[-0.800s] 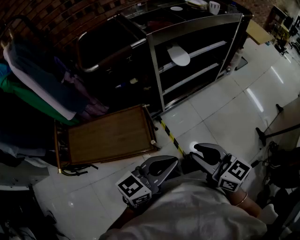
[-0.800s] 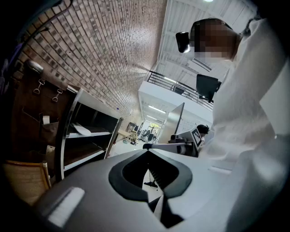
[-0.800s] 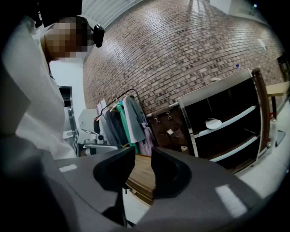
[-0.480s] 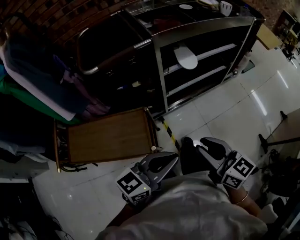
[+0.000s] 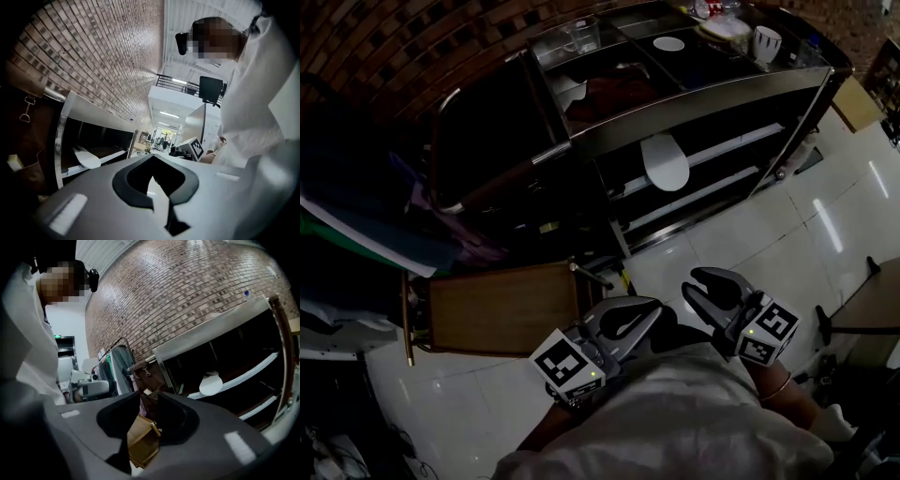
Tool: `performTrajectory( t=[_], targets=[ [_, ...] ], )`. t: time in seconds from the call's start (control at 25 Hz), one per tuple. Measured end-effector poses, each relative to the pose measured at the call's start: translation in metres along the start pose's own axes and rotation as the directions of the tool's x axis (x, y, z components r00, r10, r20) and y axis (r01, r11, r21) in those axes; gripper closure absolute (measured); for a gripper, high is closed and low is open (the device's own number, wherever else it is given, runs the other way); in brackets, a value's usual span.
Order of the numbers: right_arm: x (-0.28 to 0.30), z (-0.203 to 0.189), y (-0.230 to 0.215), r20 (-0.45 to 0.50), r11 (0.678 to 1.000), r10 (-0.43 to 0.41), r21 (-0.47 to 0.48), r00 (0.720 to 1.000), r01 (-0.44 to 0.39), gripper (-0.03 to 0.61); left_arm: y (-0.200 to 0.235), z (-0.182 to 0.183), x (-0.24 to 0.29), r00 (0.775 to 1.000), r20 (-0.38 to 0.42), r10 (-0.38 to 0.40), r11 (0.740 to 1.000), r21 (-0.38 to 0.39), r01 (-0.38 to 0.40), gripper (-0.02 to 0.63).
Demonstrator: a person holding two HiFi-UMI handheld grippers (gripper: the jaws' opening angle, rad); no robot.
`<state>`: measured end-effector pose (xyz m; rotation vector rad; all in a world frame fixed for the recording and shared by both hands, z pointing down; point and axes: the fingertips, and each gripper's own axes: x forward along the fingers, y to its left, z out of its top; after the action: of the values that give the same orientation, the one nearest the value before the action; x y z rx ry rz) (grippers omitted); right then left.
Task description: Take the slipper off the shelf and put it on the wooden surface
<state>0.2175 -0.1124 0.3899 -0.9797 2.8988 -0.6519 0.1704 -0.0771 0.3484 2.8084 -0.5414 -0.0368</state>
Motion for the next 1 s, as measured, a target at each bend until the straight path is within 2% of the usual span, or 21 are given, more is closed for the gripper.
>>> performTrajectory(
  t=[0.2,0.32,0.44,0.56,0.8,0.88,1.0],
  targets=[
    [0.010,0.001,-0.078,-0.085,1.000,-0.012,0.003,0.996,0.013,0.443,0.034,0.008,0.044,0.999,-0.003,0.039,0.999,0.002,-0.039,0.617],
    [0.019,0.001,-0.133,-0.108,0.997,-0.066,0.027,0.992,0.069,0.452,0.047,0.015,0.062,0.998,-0.001,0.061,0.998,0.016,-0.061,0.617],
    [0.036,0.000,-0.180,-0.098,0.987,-0.130,0.086,0.987,0.139,0.464,0.065,0.017,0.062,0.992,-0.031,0.119,0.992,0.038,-0.118,0.617],
    [0.058,-0.005,-0.215,-0.105,0.971,-0.172,0.149,0.980,0.186,0.445,0.086,0.019,0.055,0.988,-0.041,0.149,0.989,0.031,-0.148,0.617],
    [0.090,-0.024,-0.274,-0.138,0.913,-0.268,0.281,0.953,0.297,0.423,0.113,0.029,0.065,0.992,-0.060,0.110,0.994,0.018,-0.109,0.617],
    [0.098,-0.029,-0.292,-0.146,0.890,-0.302,0.311,0.942,0.334,0.390,0.123,0.033,0.072,0.995,-0.050,0.084,0.996,0.008,-0.084,0.617],
    [0.112,-0.039,-0.305,-0.161,0.867,-0.311,0.357,0.937,0.349,0.389,0.138,0.037,0.071,0.997,-0.033,0.065,0.998,-0.013,-0.065,0.617]
  ],
)
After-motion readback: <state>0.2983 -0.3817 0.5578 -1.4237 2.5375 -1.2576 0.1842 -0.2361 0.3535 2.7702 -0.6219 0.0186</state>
